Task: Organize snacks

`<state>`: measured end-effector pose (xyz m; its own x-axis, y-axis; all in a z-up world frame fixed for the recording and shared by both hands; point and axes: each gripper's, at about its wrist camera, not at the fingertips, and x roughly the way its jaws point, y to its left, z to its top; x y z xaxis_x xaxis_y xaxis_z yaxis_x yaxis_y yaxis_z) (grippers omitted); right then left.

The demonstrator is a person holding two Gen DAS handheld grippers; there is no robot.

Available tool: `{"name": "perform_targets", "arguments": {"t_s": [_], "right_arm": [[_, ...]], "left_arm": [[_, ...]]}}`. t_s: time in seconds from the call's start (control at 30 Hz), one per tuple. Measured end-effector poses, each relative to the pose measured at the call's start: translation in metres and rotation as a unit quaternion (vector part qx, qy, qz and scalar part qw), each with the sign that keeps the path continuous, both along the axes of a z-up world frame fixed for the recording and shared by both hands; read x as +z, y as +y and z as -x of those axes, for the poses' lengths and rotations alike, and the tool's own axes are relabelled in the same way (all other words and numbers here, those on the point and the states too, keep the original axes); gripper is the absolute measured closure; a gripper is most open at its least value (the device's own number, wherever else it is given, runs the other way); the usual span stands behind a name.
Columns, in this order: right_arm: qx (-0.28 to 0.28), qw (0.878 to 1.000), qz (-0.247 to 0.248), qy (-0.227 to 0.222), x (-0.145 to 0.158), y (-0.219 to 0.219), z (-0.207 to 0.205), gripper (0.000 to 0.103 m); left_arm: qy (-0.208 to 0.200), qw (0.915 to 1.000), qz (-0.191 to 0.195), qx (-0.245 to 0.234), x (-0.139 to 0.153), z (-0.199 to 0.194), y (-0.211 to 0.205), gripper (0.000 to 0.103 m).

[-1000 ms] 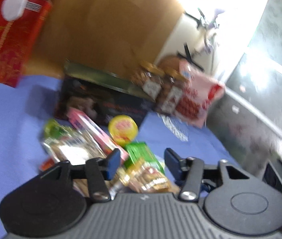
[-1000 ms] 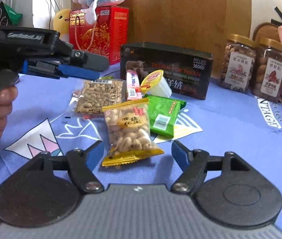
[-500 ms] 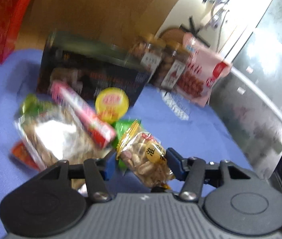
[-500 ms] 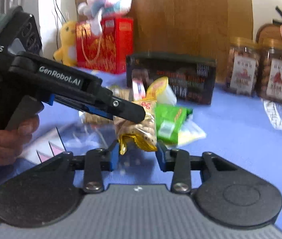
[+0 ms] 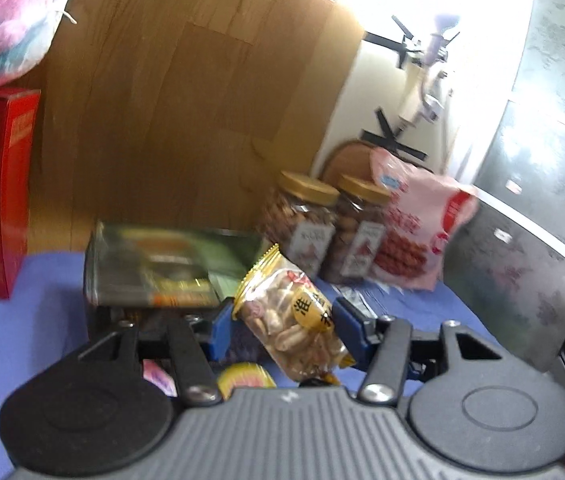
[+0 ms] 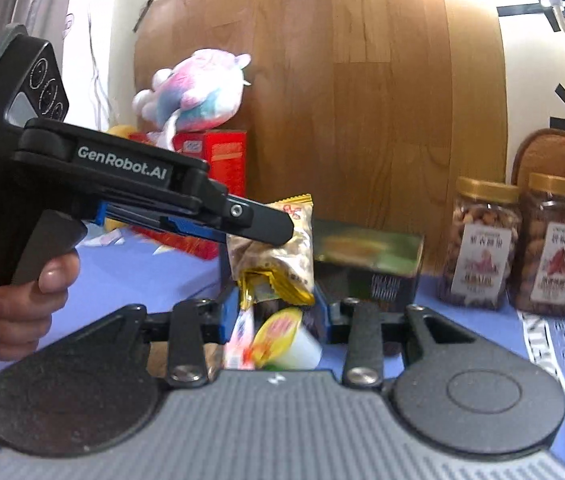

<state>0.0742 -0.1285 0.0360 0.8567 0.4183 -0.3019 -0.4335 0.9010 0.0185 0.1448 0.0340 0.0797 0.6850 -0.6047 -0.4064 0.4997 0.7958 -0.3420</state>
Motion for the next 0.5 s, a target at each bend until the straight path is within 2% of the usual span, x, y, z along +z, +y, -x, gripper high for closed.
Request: {"name": "perform_targets", "arguments": {"t_s": [0.13, 0.2, 0.27, 0.37, 0.43, 0.5], "right_arm": [[-0.014, 1.0, -0.013, 0.001, 0.001, 0.002, -0.041, 0.061], [-0.038, 0.999, -0.009, -0.007, -0.001, 0.012, -0.059, 0.055], [-0.067, 0.998, -0.008, -0.009, -0.009, 0.013, -0.068, 0.055], [-0.07, 0.997, -0.043, -0.004, -0.022, 0.003, -0.06, 0.054], [-0.075, 0.997, -0.034, -0.015, -0.022, 0.0, -0.054, 0.054], [-0.076, 0.996, -0.045, -0.018, -0.019, -0.003, -0.053, 0.054]], "left_arm": [[-0.011, 0.9993, -0.003, 0.036, 0.002, -0.033, -0.004, 0.049], [-0.014, 0.9981, -0.007, 0.06, -0.003, -0.048, -0.009, 0.047], [-0.008, 0.9963, -0.02, 0.083, -0.009, -0.056, -0.012, 0.048], [-0.036, 0.9939, -0.033, 0.099, -0.011, -0.043, -0.01, 0.05], [-0.058, 0.9897, -0.052, 0.12, -0.01, -0.029, -0.009, 0.05], [-0.06, 0.9846, -0.076, 0.146, -0.009, -0.02, -0.007, 0.05]]}}
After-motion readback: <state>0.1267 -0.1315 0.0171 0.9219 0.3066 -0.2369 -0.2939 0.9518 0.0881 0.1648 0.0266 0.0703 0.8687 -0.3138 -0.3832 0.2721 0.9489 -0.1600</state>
